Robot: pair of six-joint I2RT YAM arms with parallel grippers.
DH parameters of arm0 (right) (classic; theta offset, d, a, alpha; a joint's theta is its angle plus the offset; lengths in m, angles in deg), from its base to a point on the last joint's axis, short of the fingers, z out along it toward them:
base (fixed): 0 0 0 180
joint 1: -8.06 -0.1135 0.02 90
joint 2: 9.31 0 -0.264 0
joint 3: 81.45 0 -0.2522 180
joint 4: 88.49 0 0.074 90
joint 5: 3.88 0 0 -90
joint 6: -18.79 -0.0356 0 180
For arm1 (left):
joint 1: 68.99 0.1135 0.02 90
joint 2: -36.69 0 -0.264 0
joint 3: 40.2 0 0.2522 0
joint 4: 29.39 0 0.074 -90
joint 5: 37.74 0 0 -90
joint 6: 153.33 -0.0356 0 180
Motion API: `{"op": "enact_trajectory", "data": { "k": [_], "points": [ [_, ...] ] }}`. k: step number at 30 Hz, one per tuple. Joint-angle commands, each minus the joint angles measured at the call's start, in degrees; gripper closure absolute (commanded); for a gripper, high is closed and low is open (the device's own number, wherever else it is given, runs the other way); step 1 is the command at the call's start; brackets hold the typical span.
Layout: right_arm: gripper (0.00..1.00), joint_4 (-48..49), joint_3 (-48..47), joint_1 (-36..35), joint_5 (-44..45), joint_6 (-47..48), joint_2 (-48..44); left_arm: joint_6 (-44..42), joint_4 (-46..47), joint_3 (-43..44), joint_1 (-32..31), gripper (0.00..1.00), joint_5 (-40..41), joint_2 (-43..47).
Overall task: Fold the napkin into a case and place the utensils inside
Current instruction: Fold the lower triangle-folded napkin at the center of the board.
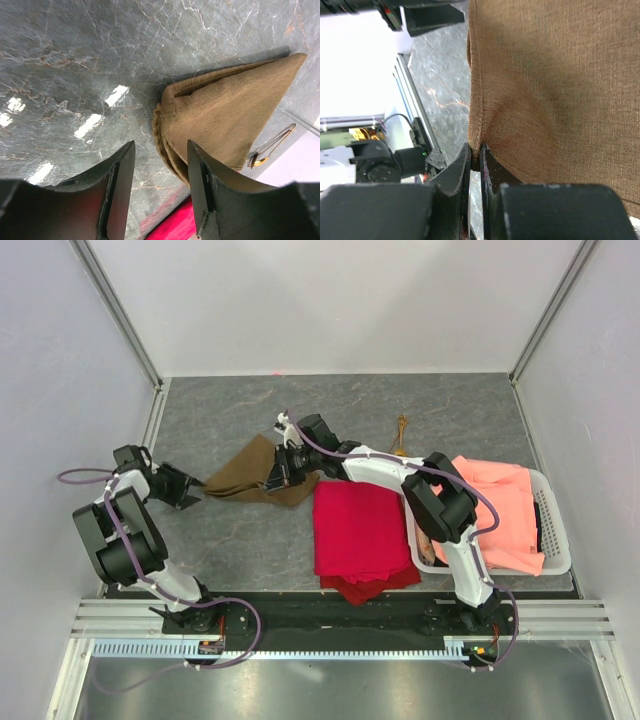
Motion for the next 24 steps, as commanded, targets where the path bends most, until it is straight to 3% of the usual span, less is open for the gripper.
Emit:
{"op": "enact_trajectory", "data": {
  "k": [1, 8, 24],
  "points": [
    [1.0, 5.3, 0.4, 1.1, -2.9, -2.7, -2.9, 2.2, 3.1, 0.7, 0.4, 0.47, -2.8, -1.2],
    [1.0, 7.1, 0.4, 1.5, -3.8, -4.0, -2.3, 2.5, 7.1, 0.2, 0.5, 0.45, -5.7, -2.1],
    [1.0, 10.7, 0.3, 1.9, -5.5, -7.0, -0.9, 1.1, 11.8, -2.4, -1.8, 0.45, -1.4, -1.2]
  ]
}}
